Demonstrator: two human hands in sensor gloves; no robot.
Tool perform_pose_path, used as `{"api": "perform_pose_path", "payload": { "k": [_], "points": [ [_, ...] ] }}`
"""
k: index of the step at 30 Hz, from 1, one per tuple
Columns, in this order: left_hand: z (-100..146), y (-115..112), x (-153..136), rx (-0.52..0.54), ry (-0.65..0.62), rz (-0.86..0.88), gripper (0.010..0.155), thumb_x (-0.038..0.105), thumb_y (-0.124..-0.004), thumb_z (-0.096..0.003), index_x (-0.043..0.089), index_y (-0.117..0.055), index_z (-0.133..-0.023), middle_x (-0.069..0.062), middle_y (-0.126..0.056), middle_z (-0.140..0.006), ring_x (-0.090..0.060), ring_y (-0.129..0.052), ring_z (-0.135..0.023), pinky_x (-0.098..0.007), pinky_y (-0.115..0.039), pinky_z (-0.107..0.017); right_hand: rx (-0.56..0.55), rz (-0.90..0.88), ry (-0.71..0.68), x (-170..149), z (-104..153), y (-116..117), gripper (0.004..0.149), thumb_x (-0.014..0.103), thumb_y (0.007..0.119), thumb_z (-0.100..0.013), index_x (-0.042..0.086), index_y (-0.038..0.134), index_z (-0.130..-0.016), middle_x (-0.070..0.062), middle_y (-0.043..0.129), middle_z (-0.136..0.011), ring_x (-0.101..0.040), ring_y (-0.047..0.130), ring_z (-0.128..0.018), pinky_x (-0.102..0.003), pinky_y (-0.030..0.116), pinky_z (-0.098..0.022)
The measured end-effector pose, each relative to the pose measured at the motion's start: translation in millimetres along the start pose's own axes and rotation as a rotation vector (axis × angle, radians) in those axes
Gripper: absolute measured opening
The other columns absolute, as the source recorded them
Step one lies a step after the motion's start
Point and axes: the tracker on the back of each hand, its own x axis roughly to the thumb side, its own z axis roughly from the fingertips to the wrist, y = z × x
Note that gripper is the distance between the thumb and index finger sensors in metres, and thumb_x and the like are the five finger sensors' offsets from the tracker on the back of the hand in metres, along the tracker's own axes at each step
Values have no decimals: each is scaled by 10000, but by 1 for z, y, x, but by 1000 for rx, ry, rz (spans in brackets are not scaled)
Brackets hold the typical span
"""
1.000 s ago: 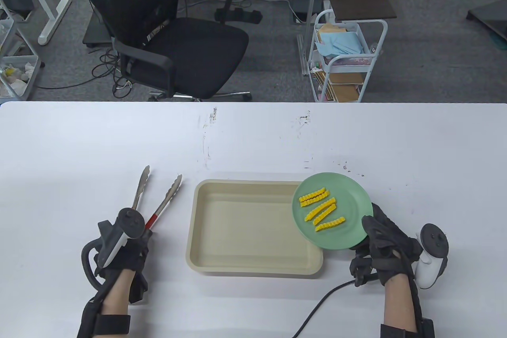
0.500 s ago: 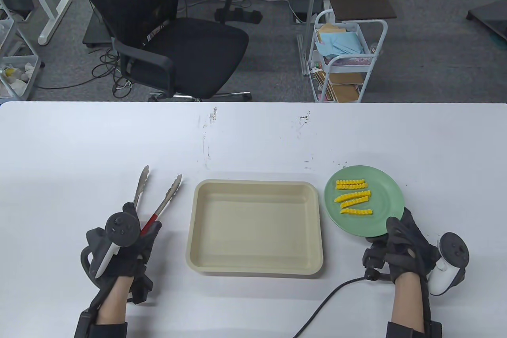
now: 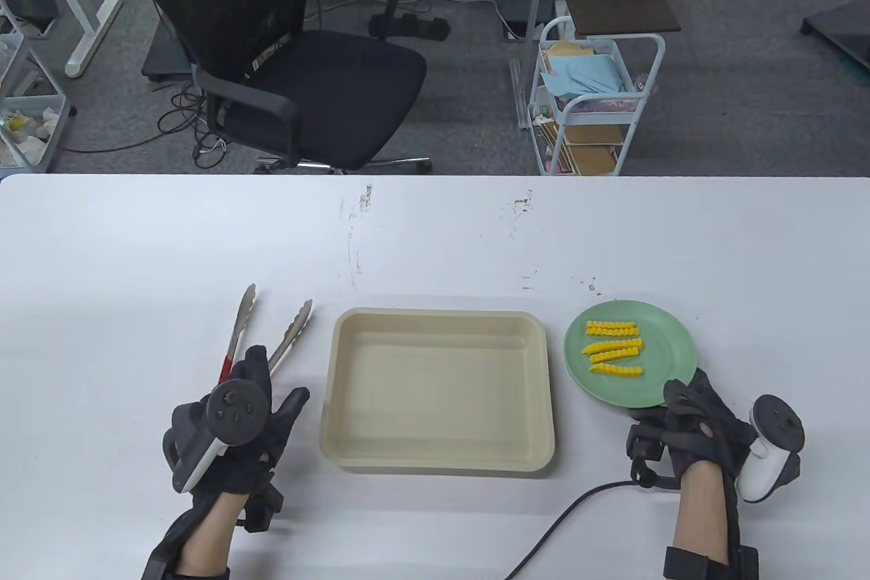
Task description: Hold plate and receive fries gripped by tongs from baking tray
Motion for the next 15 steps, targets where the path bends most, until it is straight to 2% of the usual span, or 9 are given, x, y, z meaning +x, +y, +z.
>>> {"api": "perform_pose_path", "payload": {
  "k": [4,9,15],
  "points": [
    [-1,-3,1,-27,-7,16,853,596,-624,-589,101,-228,-1160,-186,-438,-1171,-438,-574,-1021,-697,-428,-712,41,-2,6,-1,-1,4,632,179,709,-471,-16,382,-976,-266,694,-830,-409,1074,-443,-428,972,-246],
    [-1,-4,2,-40,-15,19,854,597,-622,-589,100,-224,-1160,-187,-433,-1172,-443,-568,-1022,-695,-428,-709,9,64,5,3,2,6,658,178,723,-470,-61,353,-959,-289,697,-812,-396,1071,-487,-435,966,-267],
    [2,-4,7,-47,-39,32,855,596,-620,-591,97,-221,-1159,-191,-429,-1171,-450,-557,-1023,-695,-424,-705,40,145,18,4,6,6,794,356,725,-488,-65,248,-964,-318,587,-867,-465,988,-547,-506,883,-315]
  ]
}}
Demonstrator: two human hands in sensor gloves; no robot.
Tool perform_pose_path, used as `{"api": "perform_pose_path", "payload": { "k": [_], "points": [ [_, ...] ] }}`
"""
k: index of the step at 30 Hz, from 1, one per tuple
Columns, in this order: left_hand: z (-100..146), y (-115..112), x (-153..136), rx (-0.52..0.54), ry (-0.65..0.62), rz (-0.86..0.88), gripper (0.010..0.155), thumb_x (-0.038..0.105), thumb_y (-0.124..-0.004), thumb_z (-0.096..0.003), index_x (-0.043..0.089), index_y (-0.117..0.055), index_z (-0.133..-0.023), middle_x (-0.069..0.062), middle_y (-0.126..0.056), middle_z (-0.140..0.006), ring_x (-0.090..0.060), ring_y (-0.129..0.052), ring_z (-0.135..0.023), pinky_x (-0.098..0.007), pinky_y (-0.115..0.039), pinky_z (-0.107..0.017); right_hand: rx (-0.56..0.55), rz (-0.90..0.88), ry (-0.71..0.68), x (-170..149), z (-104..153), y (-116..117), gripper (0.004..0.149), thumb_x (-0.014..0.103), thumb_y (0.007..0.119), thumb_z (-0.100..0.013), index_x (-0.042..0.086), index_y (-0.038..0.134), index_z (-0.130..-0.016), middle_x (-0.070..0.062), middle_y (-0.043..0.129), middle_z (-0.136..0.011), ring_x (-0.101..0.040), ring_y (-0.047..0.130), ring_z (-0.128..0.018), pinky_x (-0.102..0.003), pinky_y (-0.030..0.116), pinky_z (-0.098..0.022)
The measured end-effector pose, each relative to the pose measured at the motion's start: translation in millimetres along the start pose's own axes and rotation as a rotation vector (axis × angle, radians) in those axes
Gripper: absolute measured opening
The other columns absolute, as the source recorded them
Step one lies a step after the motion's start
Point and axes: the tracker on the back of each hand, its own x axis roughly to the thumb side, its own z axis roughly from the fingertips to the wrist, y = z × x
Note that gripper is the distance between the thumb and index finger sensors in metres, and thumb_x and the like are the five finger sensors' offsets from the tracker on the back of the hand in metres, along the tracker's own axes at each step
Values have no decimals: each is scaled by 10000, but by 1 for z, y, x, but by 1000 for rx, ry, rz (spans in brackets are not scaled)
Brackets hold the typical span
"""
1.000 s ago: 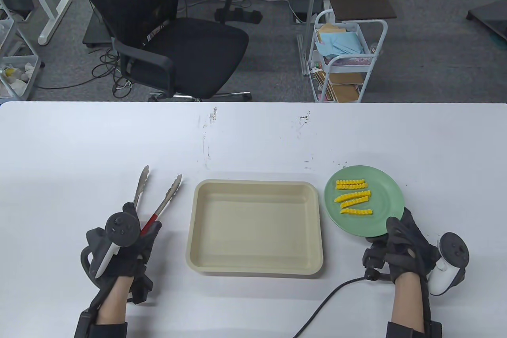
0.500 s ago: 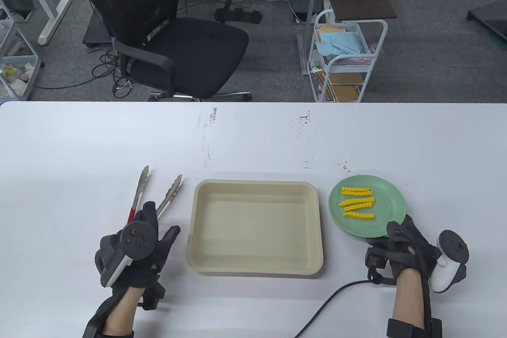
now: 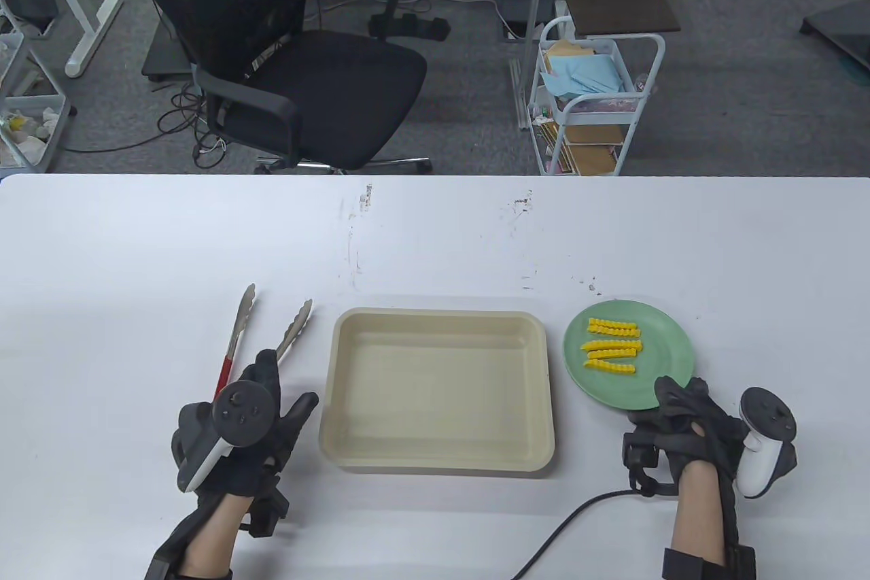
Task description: Hold plate and receive fries gripped by tongs from baking tray
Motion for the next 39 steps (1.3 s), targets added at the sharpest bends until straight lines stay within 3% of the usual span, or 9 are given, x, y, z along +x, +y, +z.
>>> {"api": "perform_pose_path", "payload": {
  "k": [6,9,12,16,21,25,29,32,39],
  "points": [
    [1,-3,5,-19,-20,-8,856,597,-619,-591,96,-220,-1159,-192,-432,-1171,-450,-559,-1022,-695,-424,-705,-60,245,-21,12,14,1,847,473,716,-484,-51,272,-980,-347,542,-882,-460,991,-485,-499,875,-256],
    [1,-6,7,-30,-26,-12,855,596,-618,-591,96,-221,-1159,-192,-432,-1171,-451,-558,-1022,-698,-420,-706,-139,439,-36,21,24,5,791,512,710,-475,15,401,-1007,-275,639,-867,-350,1003,-310,-407,871,-147],
    [2,-8,11,-24,-46,-41,851,598,-618,-590,100,-227,-1160,-184,-440,-1171,-443,-568,-1023,-698,-425,-708,-259,592,-160,34,39,13,748,541,689,-469,69,467,-1005,-156,734,-802,-236,990,-209,-318,850,-71],
    [5,-11,19,-11,-121,-46,877,641,-625,-573,128,-234,-1167,-149,-446,-1185,-432,-557,-1041,-708,-408,-716,-315,655,-364,47,61,36,723,530,699,-463,81,506,-997,-145,763,-791,-249,994,-208,-329,848,-67],
    [11,-20,36,12,-292,-12,901,681,-628,-552,165,-227,-1172,-129,-361,-1210,-437,-441,-1089,-727,-328,-729,-306,798,-668,57,95,79,717,523,702,-457,106,502,-1005,-172,708,-870,-322,1012,-410,-389,867,-161],
    [20,-23,50,206,-450,46,861,658,-649,-542,149,-329,-1158,-131,-436,-1186,-429,-515,-1062,-727,-365,-718,-237,905,-832,57,121,107,725,529,698,-458,136,471,-1023,-174,632,-933,-386,933,-635,-512,831,-356],
    [24,-27,59,157,-466,48,874,653,-642,-547,138,-292,-1160,-149,-371,-1200,-449,-453,-1081,-733,-342,-714,-184,1007,-943,52,138,130,752,551,703,-449,165,437,-1038,-162,534,-995,-446,781,-818,-615,716,-504],
    [22,-35,61,43,-436,-6,875,664,-628,-553,199,-213,-1167,-85,-245,-1241,-452,-306,-1137,-753,-284,-717,-116,1142,-965,46,141,145,791,590,697,-438,202,382,-1052,-121,460,-1049,-530,639,-924,-673,633,-569],
    [16,-33,57,44,-429,-32,871,670,-621,-550,226,-194,-1165,-41,-178,-1241,-372,-216,-1156,-743,-243,-726,-57,1272,-896,36,132,156,826,612,679,-439,236,283,-1059,-111,289,-1083,-473,367,-1028,-738,432,-634]
  ]
}}
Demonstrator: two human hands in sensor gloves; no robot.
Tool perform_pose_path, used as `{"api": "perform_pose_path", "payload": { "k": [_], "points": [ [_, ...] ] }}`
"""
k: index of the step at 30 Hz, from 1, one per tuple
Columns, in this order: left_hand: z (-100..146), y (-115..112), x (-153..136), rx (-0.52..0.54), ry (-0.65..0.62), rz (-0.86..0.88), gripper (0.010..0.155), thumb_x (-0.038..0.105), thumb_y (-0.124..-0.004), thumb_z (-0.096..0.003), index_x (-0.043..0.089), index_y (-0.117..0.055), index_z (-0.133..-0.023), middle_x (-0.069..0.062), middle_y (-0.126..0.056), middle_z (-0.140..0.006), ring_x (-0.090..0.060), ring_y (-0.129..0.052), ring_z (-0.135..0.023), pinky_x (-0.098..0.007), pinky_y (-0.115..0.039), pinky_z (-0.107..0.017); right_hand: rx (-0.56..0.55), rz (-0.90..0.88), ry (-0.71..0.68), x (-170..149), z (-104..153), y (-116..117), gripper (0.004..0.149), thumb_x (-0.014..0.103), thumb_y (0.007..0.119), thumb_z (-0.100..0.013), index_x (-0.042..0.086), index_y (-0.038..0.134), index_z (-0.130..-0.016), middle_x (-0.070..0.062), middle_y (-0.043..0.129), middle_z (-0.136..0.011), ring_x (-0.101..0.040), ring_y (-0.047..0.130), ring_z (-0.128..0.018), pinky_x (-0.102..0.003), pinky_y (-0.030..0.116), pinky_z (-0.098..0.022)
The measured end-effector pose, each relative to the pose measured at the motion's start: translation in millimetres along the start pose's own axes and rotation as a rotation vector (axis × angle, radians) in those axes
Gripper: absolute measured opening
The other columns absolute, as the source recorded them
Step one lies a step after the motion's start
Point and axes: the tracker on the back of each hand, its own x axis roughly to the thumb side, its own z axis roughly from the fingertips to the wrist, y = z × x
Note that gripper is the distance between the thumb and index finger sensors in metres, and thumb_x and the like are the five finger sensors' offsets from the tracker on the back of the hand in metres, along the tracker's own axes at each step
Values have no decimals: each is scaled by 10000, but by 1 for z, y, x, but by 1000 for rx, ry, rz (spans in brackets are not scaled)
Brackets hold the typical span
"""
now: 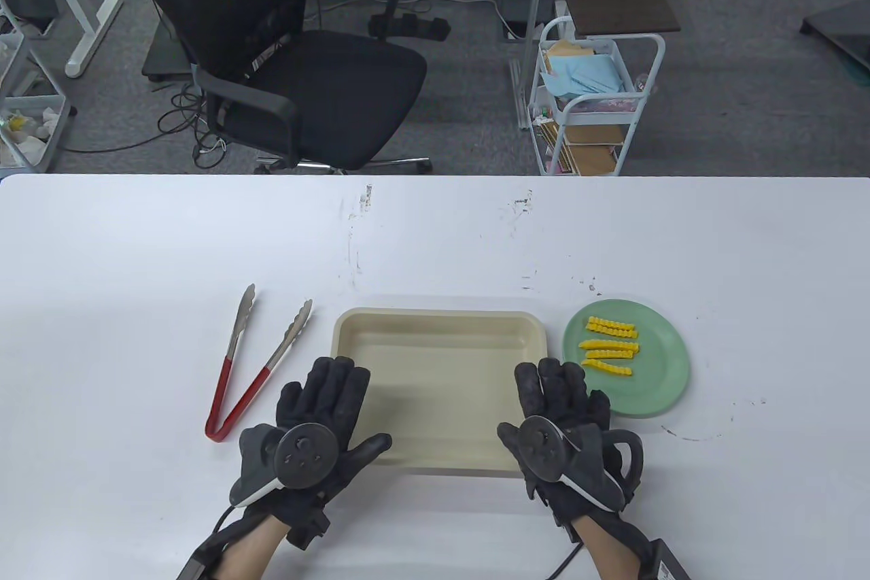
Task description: Hold plate and receive fries gripped by tongs from baking tray
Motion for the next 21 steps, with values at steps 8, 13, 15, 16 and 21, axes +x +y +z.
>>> {"api": "perform_pose_path", "payload": {
  "k": [8,13,15,16,21],
  "points": [
    [1,2,-5,8,16,-9,829,658,-626,-555,272,-227,-1171,-83,-186,-1239,-407,-222,-1139,-734,-230,-724,6,17,-11,3,1,1,838,627,674,-433,242,272,-1060,-110,255,-1085,-471,325,-1034,-749,391,-638],
    [0,1,-6,-9,18,-10,810,652,-626,-558,288,-246,-1173,-87,-182,-1238,-410,-221,-1134,-730,-224,-723,-3,6,-9,2,1,1,836,625,674,-433,240,275,-1060,-114,258,-1084,-473,332,-1033,-749,394,-637],
    [1,2,-6,-4,18,-6,809,652,-627,-558,285,-251,-1174,-89,-185,-1238,-412,-225,-1133,-731,-225,-723,-9,0,-7,2,1,0,834,623,675,-434,239,280,-1059,-119,262,-1083,-476,336,-1032,-750,397,-637],
    [1,2,-6,-1,20,-6,810,652,-627,-558,282,-251,-1174,-88,-187,-1238,-411,-228,-1134,-731,-226,-724,-12,-4,-7,2,1,0,835,623,675,-434,236,281,-1060,-120,266,-1083,-476,340,-1032,-750,398,-636],
    [1,2,-7,0,22,-5,811,649,-627,-559,279,-248,-1174,-89,-190,-1237,-413,-230,-1132,-731,-227,-724,-11,-2,-17,3,1,1,833,625,673,-433,237,285,-1060,-126,276,-1082,-477,354,-1030,-750,404,-635]
  ]
}}
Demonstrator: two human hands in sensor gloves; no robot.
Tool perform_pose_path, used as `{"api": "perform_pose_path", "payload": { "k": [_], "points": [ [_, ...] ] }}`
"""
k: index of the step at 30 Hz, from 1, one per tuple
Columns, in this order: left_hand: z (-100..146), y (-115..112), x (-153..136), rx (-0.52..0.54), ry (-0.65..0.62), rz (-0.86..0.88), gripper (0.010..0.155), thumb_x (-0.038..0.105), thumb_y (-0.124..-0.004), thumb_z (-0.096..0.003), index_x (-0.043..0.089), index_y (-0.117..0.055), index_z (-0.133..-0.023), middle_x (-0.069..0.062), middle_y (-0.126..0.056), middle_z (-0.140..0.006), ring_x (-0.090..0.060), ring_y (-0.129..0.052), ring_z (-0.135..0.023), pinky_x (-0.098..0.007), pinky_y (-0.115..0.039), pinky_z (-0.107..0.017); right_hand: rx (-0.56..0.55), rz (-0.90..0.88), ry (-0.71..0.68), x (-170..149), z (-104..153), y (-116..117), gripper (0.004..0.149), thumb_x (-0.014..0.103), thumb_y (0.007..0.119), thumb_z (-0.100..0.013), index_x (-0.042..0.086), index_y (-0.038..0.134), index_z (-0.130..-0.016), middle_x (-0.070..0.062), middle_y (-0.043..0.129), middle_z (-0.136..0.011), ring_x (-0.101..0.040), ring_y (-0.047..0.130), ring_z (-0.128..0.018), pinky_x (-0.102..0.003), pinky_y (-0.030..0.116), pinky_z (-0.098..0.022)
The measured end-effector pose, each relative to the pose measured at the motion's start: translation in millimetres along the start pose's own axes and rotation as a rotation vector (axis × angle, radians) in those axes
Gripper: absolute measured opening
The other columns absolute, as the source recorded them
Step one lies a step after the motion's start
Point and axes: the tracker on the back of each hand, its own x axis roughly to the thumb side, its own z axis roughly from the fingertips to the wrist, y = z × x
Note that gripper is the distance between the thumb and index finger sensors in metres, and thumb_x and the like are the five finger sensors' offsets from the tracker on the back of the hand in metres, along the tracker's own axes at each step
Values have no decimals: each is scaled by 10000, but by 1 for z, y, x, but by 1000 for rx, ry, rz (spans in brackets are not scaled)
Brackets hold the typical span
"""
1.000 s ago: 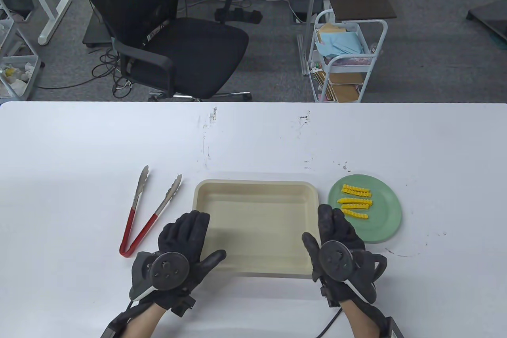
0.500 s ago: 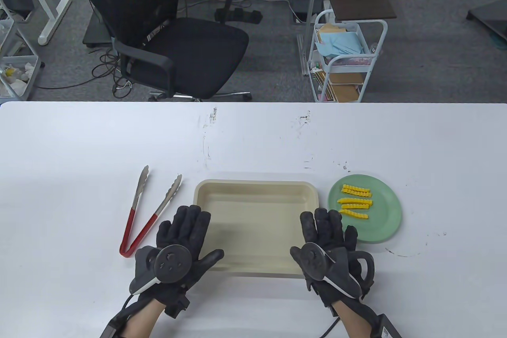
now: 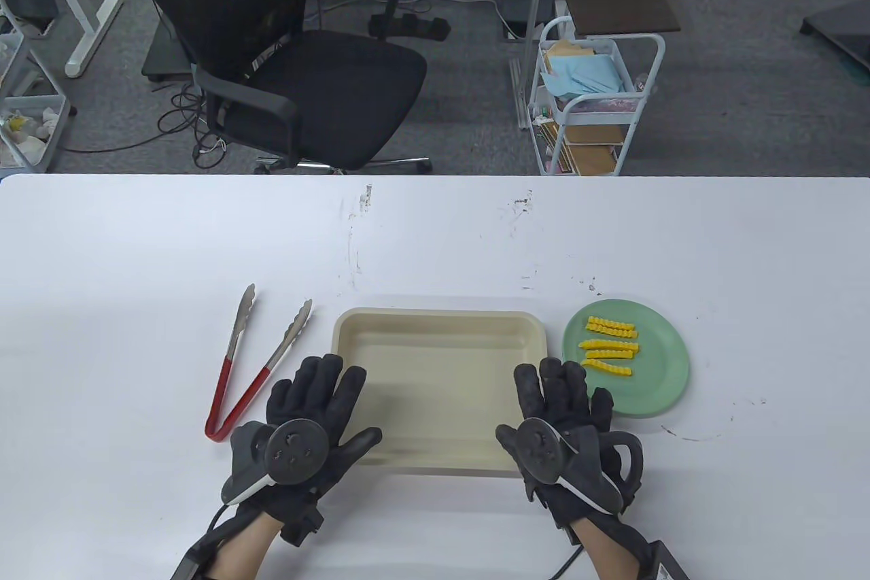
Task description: Hold plate and receive fries gripped by tongs from baking tray
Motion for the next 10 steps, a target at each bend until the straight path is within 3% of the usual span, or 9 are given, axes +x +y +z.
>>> {"api": "perform_pose_path", "payload": {
  "k": [10],
  "points": [
    [-1,-2,2,-32,-7,2,813,645,-625,-561,273,-242,-1174,-96,-192,-1236,-421,-227,-1129,-729,-225,-724,1,0,8,0,1,-1,828,620,674,-435,228,297,-1060,-130,292,-1081,-481,381,-1026,-749,417,-632]
  ]
}}
